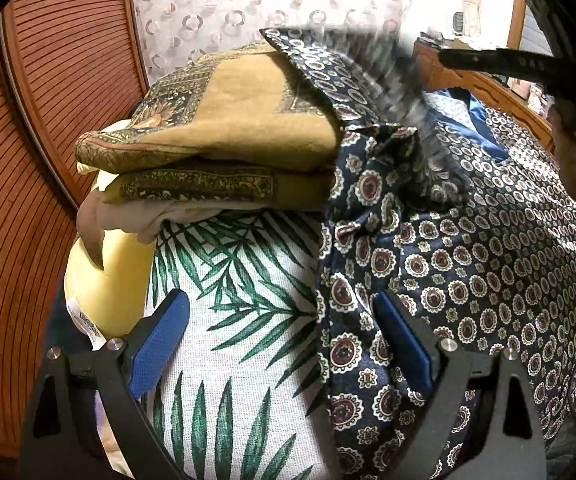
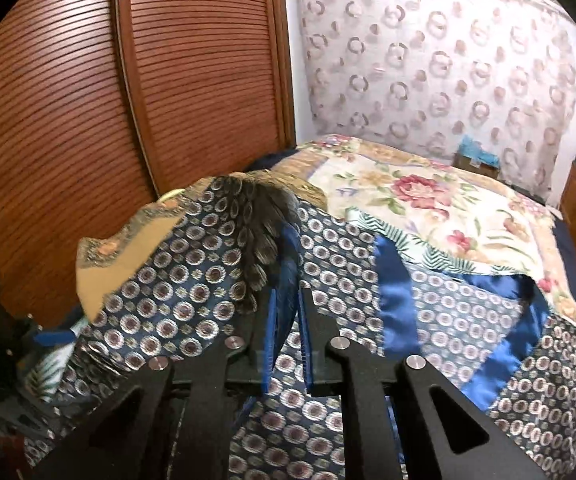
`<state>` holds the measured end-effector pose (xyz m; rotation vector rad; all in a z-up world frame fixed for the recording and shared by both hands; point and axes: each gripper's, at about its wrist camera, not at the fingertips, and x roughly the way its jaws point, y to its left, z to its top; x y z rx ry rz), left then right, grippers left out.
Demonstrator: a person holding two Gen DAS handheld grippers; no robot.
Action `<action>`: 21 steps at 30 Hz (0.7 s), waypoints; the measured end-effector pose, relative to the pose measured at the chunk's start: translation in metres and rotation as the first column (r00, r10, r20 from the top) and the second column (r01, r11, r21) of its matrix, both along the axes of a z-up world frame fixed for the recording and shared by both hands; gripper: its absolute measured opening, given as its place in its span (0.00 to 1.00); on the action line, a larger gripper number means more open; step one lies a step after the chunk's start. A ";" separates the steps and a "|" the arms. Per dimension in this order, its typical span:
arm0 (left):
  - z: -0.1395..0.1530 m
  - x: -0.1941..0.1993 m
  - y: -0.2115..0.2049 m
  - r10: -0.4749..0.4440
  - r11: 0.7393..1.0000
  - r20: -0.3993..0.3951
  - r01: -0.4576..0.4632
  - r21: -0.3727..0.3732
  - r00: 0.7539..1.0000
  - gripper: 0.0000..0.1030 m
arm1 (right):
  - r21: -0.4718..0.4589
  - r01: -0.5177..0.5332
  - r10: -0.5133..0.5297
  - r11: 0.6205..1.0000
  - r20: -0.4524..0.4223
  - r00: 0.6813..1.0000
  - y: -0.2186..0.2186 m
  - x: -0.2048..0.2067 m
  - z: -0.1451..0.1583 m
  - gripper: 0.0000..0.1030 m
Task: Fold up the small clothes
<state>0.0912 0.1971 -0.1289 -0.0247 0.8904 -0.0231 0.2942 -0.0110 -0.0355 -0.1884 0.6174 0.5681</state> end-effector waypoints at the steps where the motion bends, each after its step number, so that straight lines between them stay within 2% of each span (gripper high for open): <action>1: 0.000 0.000 0.000 0.000 1.000 0.000 0.000 0.000 1.000 0.91 | -0.010 0.004 -0.004 1.000 0.010 1.000 0.001 -0.004 0.002 0.16; 5: 0.000 0.000 -0.001 -0.001 1.000 -0.001 0.001 0.005 1.000 0.91 | -0.032 0.015 -0.013 0.999 0.038 0.999 -0.005 -0.014 0.004 0.30; 7: 0.002 -0.003 -0.003 -0.009 1.000 0.010 0.009 0.005 1.000 0.88 | -0.038 0.017 -0.016 0.999 0.044 0.999 -0.014 -0.022 0.003 0.40; 10: 0.011 -0.009 -0.007 -0.019 1.000 0.052 0.018 0.016 0.998 0.80 | -0.044 0.016 -0.015 0.999 0.030 0.999 -0.038 -0.045 0.001 0.42; 14: 0.032 -0.017 -0.016 -0.056 0.998 0.130 0.056 0.007 0.990 0.57 | -0.069 0.019 -0.020 0.997 -0.009 1.000 -0.070 -0.068 -0.010 0.43; 18: 0.054 -0.016 -0.031 -0.083 0.996 0.205 0.076 0.040 0.975 0.50 | -0.077 0.051 -0.055 0.996 -0.049 0.997 -0.108 -0.090 -0.012 0.46; 21: 0.056 0.000 -0.036 -0.089 0.995 0.192 0.077 0.070 0.977 0.47 | -0.089 0.077 -0.082 0.993 -0.061 0.995 -0.132 -0.103 -0.015 0.52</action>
